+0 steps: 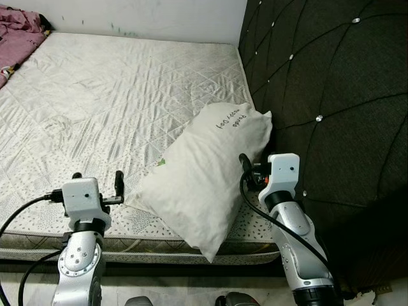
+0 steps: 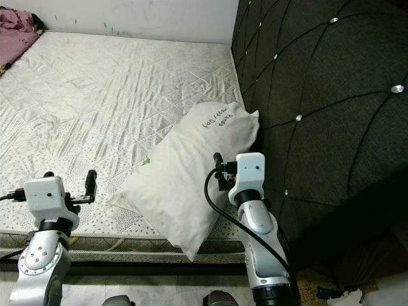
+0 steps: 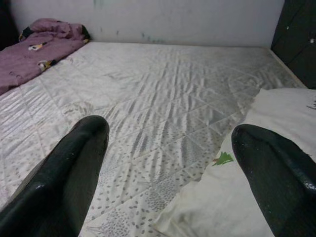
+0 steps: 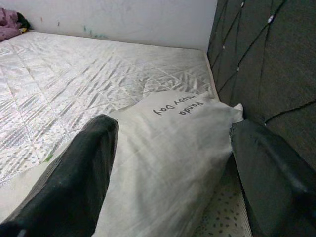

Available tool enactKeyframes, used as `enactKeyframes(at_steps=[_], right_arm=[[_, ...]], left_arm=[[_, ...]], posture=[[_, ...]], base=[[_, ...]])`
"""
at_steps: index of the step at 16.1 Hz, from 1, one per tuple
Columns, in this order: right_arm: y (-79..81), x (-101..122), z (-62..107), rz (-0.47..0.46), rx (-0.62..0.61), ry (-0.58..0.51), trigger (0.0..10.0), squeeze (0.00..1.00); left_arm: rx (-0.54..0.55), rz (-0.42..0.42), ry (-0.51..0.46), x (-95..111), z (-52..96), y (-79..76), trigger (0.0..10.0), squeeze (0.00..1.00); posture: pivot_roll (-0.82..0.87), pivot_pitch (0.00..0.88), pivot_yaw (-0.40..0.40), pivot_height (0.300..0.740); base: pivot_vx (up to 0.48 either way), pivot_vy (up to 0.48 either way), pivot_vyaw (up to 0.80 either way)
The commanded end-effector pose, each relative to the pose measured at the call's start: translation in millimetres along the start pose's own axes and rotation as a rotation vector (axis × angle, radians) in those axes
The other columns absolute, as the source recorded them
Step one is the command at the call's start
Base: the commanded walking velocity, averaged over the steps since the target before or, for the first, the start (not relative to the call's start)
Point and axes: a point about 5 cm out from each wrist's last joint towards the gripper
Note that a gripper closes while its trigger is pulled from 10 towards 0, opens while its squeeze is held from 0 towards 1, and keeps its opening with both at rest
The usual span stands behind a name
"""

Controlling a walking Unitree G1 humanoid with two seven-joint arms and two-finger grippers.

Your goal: Clean up the room

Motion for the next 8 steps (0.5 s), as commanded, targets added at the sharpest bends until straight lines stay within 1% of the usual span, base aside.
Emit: enactKeyframes(at_steps=[1, 3, 5, 8], right_arm=[[1.9, -0.6, -3.0, -0.006, 0.014, 0.006, 10.0, 0.00], [5.5, -2.1, -4.2, -0.016, 0.020, 0.008, 10.0, 0.00], [4.1, -3.0, -3.6, -0.019, 0.019, 0.010, 10.0, 0.00], [1.8, -2.8, -5.6, -0.006, 0.026, 0.012, 10.0, 0.00]], left_arm=[[-0.021, -0.007, -0.010, 0.7, -1.1, -2.6, 10.0, 0.00], [-0.026, -0.007, -0.003, -1.1, -3.4, -0.4, 10.0, 0.00], [-0.035, -0.009, -0.006, -1.2, -3.6, -3.5, 10.0, 0.00], [-0.015, -0.001, -0.006, -1.8, -4.1, -5.4, 10.0, 0.00]], posture=[[0.09, 0.045, -0.029, 0.740], [0.11, 0.043, -0.022, 0.740], [0.12, 0.039, -0.030, 0.740], [0.12, 0.024, -0.050, 0.740]], base=[[0.000, 0.000, 0.00], [0.000, 0.000, 0.00], [0.000, 0.000, 0.00], [0.000, 0.000, 0.00]])
Point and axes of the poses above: a point about 5 cm out from each wrist's last joint towards the gripper, its own z axis pointing back from the gripper into the wrist, its own x axis along the axis of the wrist's last joint, y = z × x, and after that the axes turned 11 degrees about -z, right-handed
